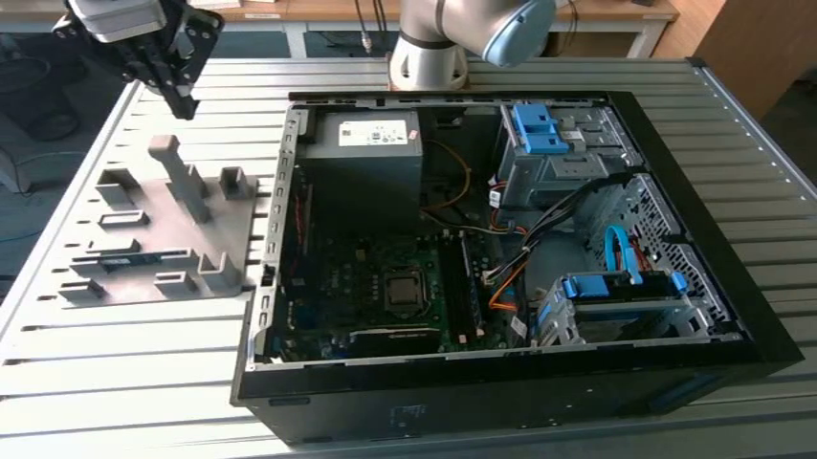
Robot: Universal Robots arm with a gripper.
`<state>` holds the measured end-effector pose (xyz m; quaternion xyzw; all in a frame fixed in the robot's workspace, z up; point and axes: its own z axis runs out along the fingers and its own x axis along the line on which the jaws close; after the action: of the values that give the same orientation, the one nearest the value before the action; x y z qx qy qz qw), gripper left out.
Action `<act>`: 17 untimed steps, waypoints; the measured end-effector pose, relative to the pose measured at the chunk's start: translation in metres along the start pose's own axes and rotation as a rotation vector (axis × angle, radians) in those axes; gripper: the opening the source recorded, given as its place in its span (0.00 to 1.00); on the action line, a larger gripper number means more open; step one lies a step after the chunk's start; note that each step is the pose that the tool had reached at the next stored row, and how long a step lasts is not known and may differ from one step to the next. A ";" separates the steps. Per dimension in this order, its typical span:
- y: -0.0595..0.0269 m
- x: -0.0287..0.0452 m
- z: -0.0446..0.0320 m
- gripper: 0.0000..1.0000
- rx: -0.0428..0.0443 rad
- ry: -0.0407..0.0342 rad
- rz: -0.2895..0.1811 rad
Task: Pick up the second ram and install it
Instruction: 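Reach for the second ram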
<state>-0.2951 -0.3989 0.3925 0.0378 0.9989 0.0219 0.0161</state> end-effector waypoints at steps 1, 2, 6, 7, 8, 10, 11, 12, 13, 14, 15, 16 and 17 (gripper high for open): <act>-0.0002 0.0025 -0.0001 0.10 0.0000 0.0000 0.000; -0.0004 0.0050 -0.0002 0.10 0.0001 0.0001 0.000; -0.0011 0.0147 -0.0004 0.10 0.0001 -0.0001 0.000; -0.0013 0.0168 -0.0004 0.10 0.0000 -0.0001 0.000; -0.0014 0.0190 -0.0005 0.10 0.0001 -0.0001 0.000; -0.0017 0.0230 -0.0006 0.10 0.0001 -0.0001 0.000; -0.0019 0.0249 -0.0007 0.10 0.0001 0.0000 0.000; -0.0020 0.0269 -0.0007 0.10 0.0001 -0.0001 0.000; -0.0022 0.0289 -0.0007 0.10 0.0001 -0.0001 0.000; -0.0023 0.0310 -0.0008 0.10 0.0000 -0.0001 0.000; -0.0025 0.0333 -0.0008 0.10 0.0001 -0.0001 0.000; -0.0027 0.0354 -0.0008 0.10 0.0000 -0.0002 0.000; -0.0028 0.0374 -0.0009 0.10 0.0001 -0.0001 0.000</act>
<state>-0.3326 -0.3990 0.3921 0.0378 0.9989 0.0218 0.0162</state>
